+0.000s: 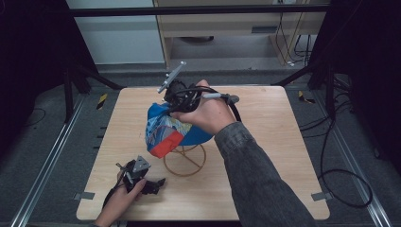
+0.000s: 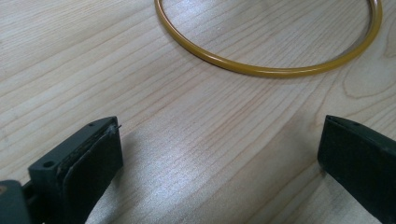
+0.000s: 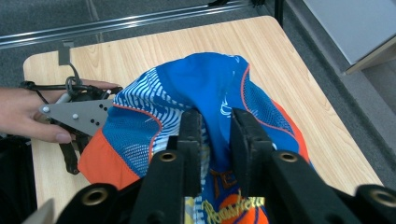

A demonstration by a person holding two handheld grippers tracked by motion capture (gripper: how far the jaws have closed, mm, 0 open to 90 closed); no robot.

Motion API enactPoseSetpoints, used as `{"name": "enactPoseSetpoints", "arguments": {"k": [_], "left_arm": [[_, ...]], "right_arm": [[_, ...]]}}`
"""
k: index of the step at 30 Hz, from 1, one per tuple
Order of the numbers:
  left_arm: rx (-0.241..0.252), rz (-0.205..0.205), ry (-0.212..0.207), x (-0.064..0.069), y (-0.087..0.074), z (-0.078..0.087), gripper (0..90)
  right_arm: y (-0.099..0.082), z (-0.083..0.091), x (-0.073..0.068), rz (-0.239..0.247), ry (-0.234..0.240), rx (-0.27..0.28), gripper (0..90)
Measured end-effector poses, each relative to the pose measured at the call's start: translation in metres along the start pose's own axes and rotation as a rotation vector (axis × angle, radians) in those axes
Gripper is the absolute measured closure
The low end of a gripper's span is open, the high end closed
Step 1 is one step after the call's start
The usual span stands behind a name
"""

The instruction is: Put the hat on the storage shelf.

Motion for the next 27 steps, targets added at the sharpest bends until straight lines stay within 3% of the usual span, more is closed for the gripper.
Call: {"name": "enactPoseSetpoints", "arguments": {"k": [13,27], "left_arm": [[0.0,0.0,0.0,0.0,0.0,0.0,0.0],[0.001,0.0,0.001,0.0,0.0,0.0,0.0]], "right_arm": [[-0.007,0.012,0.007,-0.034,-0.01,0.014,63.5],[-0.019,0.03,0.018,-0.07,-0.026,0.036,63.3]]}}
Point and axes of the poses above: each handheld gripper's, and its own axes: z roughly backward along the jaws, y roughly out of its top, x roughly to its right, the point moved 7 cm from there along -z, roughly forward along the jaws, and after that the axes turned 15 degrees about -y, right-handed, at the moved point
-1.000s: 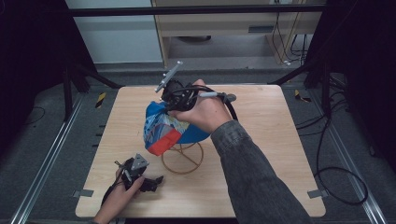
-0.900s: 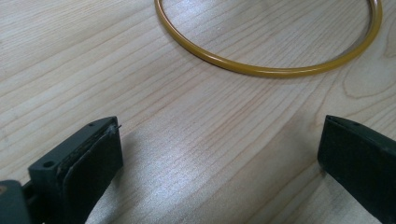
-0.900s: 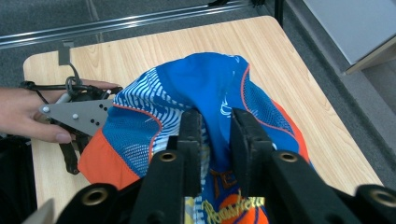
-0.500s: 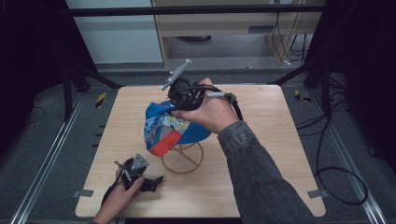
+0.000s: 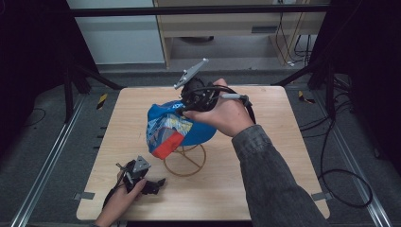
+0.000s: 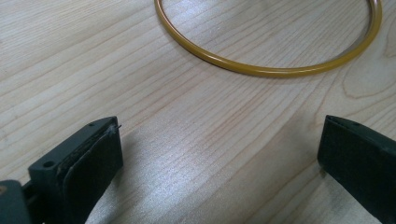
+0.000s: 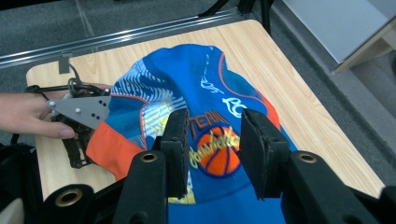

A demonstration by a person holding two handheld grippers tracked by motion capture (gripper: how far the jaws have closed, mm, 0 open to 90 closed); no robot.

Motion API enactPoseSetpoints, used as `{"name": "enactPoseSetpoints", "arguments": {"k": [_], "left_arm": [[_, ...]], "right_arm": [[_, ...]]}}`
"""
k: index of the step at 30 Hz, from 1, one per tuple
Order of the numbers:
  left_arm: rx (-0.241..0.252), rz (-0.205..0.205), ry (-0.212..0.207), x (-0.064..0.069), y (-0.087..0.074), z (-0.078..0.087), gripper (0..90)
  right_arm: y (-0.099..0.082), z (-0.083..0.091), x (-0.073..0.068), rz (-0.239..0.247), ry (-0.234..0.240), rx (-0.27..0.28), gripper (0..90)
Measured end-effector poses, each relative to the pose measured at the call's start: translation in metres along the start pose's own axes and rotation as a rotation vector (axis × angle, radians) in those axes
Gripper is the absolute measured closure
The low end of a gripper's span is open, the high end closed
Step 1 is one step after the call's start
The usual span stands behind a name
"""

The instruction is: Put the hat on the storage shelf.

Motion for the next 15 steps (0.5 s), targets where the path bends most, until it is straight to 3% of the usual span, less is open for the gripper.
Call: {"name": "enactPoseSetpoints", "arguments": {"k": [10,15], "left_arm": [[0.0,0.0,0.0,0.0,0.0,0.0,0.0],[0.0,0.0,0.0,0.0,0.0,0.0,0.0]], "right_arm": [[-0.008,0.007,0.007,-0.029,0.002,0.01,63.4],[-0.012,0.011,0.008,-0.038,0.002,0.014,58.7]]}}
Point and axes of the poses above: each handheld gripper's, and its own axes: z roughly backward along the jaws, y roughly out of its top, x roughly to its right, the point moved 7 cm from there along -z, roughly forward along the jaws, and after that the axes turned 15 degrees about -y, right-handed, at the moved point
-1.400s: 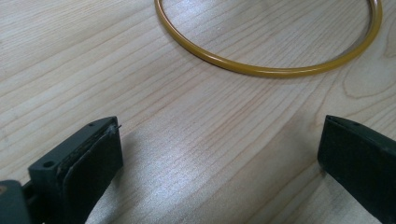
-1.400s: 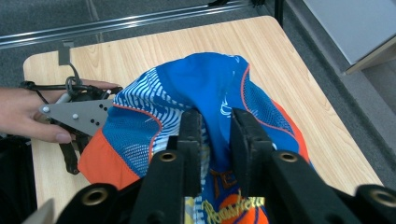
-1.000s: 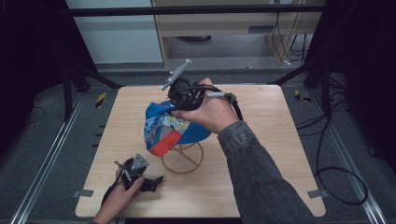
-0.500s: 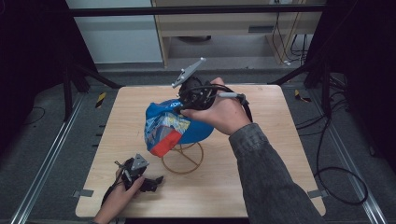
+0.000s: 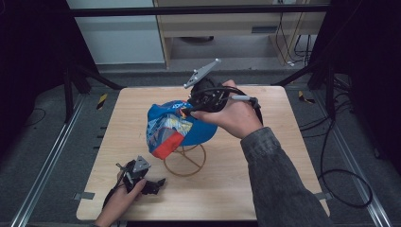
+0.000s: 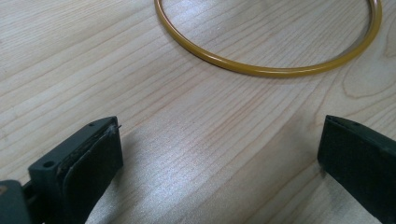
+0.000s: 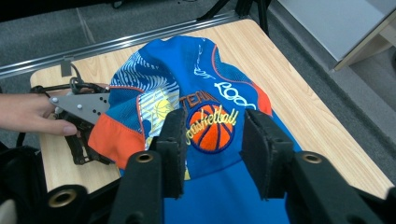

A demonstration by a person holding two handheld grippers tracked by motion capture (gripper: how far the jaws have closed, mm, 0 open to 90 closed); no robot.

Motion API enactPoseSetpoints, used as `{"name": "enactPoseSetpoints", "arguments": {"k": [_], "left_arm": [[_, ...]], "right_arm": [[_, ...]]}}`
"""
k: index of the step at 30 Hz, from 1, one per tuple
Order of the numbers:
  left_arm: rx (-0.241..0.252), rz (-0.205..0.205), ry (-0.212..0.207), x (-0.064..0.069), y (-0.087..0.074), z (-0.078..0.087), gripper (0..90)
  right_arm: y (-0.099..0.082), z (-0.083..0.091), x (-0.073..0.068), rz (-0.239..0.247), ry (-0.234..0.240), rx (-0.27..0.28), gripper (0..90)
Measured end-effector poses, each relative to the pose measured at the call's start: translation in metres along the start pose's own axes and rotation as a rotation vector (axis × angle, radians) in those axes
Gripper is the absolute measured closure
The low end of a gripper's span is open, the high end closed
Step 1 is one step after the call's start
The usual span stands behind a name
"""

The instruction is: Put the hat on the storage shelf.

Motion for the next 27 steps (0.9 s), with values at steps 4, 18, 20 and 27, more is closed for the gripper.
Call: {"name": "enactPoseSetpoints", "arguments": {"k": [4,18,20,27], "left_arm": [[0.0,0.0,0.0,0.0,0.0,0.0,0.0],[0.0,0.0,0.001,0.0,0.0,0.0,0.0],[0.0,0.0,0.0,0.0,0.0,0.0,0.0],[0.0,0.0,0.0,0.0,0.0,0.0,0.0]], "right_arm": [[-0.003,0.004,0.0,-0.015,-0.008,0.006,51.1],[-0.013,0.01,0.007,-0.068,-0.061,0.022,23.0],[-0.015,0.01,0.008,-0.076,-0.072,0.019,19.0],[-0.018,0.013,0.011,-0.099,-0.089,0.019,8.6]]}}
Point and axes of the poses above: each handheld gripper's, and its own axes: z roughly backward along the jaws, y roughly out of its top, x roughly to its right, the point moved 7 cm from there along -z, roughly forward along the jaws, and after that the axes turned 15 degrees about -y, right-handed, at the moved point
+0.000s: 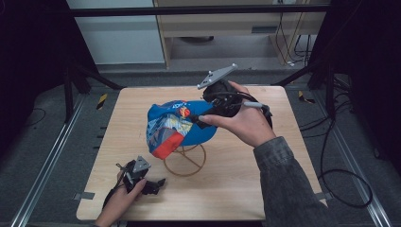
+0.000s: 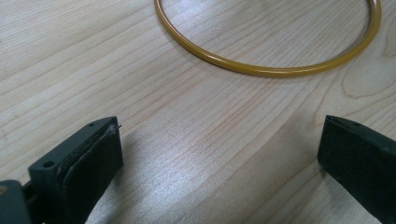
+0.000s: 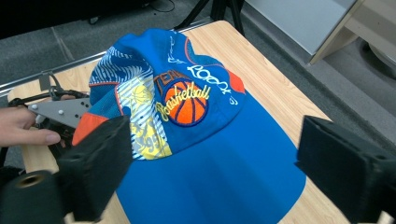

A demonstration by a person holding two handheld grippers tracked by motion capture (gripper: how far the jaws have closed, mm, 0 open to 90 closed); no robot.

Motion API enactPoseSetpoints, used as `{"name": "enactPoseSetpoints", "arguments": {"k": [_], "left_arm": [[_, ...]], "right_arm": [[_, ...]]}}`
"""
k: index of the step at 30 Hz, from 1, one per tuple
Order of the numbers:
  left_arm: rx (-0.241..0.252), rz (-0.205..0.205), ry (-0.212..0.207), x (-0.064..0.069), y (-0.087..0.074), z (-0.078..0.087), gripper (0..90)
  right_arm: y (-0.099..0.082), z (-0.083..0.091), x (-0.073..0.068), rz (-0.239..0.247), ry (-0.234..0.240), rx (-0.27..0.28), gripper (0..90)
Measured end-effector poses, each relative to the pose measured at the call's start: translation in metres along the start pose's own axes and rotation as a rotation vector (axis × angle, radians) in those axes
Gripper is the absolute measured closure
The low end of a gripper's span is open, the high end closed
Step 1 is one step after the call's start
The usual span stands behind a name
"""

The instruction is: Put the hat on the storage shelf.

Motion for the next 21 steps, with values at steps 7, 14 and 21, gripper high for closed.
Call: {"name": "enactPoseSetpoints", "arguments": {"k": [7,14,21], "left_arm": [[0.0,0.0,0.0,0.0,0.0,0.0,0.0],[0.001,0.0,0.0,0.0,0.0,0.0,0.0],[0.002,-0.001,0.0,0.0,0.0,0.0,0.0]], "right_arm": [[-0.008,0.011,0.006,-0.002,-0.024,0.028,5.7],[-0.034,0.025,0.02,-0.055,-0.06,0.039,5.6],[-0.066,0.036,0.03,-0.092,-0.086,0.028,7.1]]}}
Point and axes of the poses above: each handheld gripper's, and its own axes: z roughly backward along the jaws, y roughly out of its top, x roughly to its right, the point moved 7 cm from there along -z, roughly forward along the jaws, and after that the axes turned 15 degrees about -y, right-handed, at the moved point
